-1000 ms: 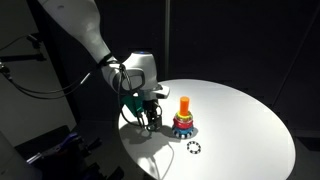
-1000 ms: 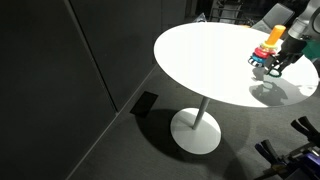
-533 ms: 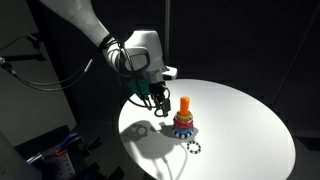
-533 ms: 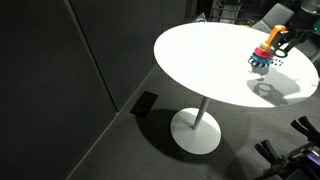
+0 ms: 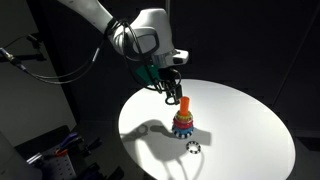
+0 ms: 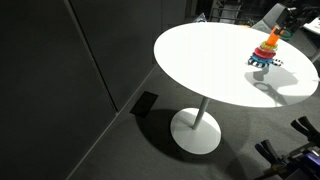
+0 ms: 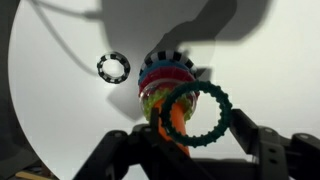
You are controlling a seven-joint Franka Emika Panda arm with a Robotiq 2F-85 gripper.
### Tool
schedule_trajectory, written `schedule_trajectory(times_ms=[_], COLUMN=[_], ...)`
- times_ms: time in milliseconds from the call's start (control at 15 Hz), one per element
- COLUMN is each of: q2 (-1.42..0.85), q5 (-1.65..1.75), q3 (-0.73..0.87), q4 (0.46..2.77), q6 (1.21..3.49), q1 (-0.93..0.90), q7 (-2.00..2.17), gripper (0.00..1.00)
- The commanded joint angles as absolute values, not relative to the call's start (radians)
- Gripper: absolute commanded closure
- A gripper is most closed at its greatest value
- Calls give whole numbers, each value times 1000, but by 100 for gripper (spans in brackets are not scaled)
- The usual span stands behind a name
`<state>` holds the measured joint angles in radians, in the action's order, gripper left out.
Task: Put the dark green ring on the stack
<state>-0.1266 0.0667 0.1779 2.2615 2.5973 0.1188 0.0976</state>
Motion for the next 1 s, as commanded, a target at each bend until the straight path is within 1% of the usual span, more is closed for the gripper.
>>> schedule_trajectory(times_ms=[0,933], q2=[-150,-287], q5=[56,6], q3=[181,188], q4=[2187,2038], q6=[2551,2547], q1=[135,155], q7=[128,155], gripper=[53,53])
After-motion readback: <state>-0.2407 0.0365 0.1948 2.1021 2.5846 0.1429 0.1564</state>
